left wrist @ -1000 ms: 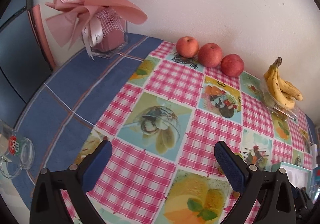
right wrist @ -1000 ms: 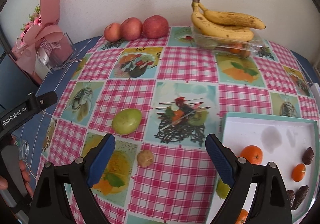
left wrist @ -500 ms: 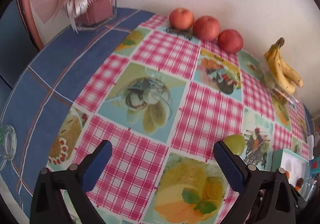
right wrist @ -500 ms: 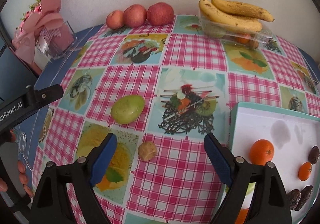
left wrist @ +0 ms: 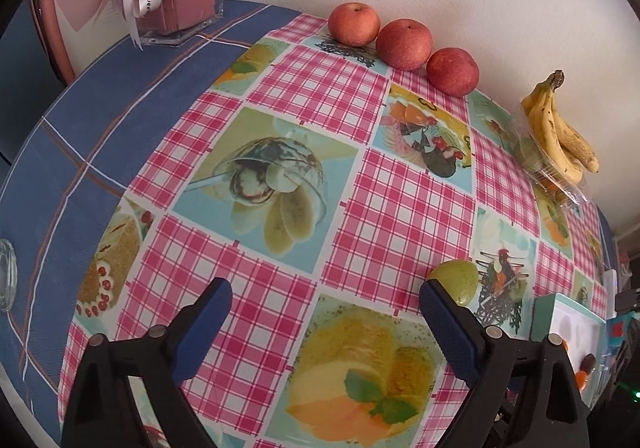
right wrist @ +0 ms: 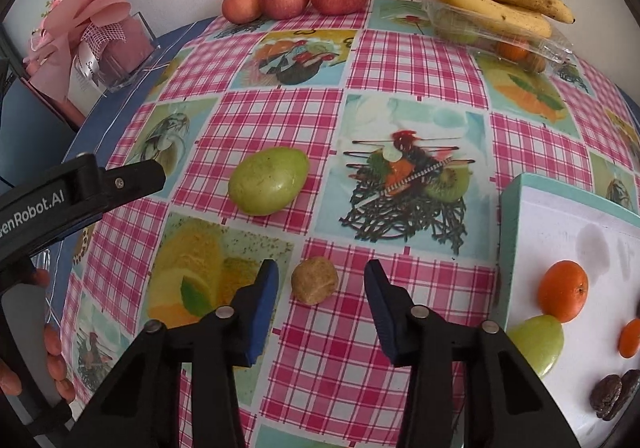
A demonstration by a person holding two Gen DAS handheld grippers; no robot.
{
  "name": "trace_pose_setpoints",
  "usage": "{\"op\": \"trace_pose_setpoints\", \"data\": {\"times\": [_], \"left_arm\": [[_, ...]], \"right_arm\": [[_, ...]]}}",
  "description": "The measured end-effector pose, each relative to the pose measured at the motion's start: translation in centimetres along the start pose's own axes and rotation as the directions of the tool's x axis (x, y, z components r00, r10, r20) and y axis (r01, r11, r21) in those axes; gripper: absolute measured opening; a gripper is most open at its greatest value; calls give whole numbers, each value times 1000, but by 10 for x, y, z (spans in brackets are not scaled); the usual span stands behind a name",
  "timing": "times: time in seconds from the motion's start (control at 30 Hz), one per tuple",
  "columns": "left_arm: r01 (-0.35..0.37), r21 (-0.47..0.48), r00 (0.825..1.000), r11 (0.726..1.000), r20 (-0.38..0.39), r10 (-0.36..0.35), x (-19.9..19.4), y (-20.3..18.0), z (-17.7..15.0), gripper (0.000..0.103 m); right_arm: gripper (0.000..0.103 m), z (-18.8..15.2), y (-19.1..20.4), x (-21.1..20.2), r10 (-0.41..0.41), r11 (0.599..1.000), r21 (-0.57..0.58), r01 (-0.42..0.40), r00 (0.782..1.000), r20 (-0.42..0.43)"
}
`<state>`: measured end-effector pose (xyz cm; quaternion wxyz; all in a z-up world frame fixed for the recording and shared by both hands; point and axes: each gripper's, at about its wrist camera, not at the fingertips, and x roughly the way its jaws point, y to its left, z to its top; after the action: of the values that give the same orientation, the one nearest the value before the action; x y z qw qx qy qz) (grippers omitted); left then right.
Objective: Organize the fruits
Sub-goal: 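Grasp the small brown kiwi with the right tool while the left tool grasps the green pear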
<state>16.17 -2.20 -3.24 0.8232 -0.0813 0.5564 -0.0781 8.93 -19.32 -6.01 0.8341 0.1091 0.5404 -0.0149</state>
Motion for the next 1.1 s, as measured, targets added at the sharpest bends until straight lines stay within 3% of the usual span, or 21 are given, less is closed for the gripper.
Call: {"op": "trace_pose_setpoints", "data": {"times": [0.37, 0.57, 0.77, 0.83, 1.1], "left_arm": [[32, 3, 999, 999, -16, -31, 4, -7, -1, 95], [62, 28, 998, 998, -22, -61, 4, -19, -3, 86], [139, 53, 989, 989, -57, -136, 9, -39, -9, 75], [146, 66, 988, 987, -64, -142, 12, -46, -9, 68], [166, 109, 984, 980, -83, -157, 29, -68, -13, 59]], "right_arm": [[28, -3, -7, 4, 15, 1000, 21, -15, 1000, -2], [25, -4, -28, -3, -15, 998, 62, 14, 1000, 16], [25, -6, -54, -14, -12, 991, 132, 7, 999, 43], [25, -7, -59, -18, -13, 989, 149, 5, 999, 53], [25, -9, -74, -36, -25, 984, 178, 9, 996, 88]]}}
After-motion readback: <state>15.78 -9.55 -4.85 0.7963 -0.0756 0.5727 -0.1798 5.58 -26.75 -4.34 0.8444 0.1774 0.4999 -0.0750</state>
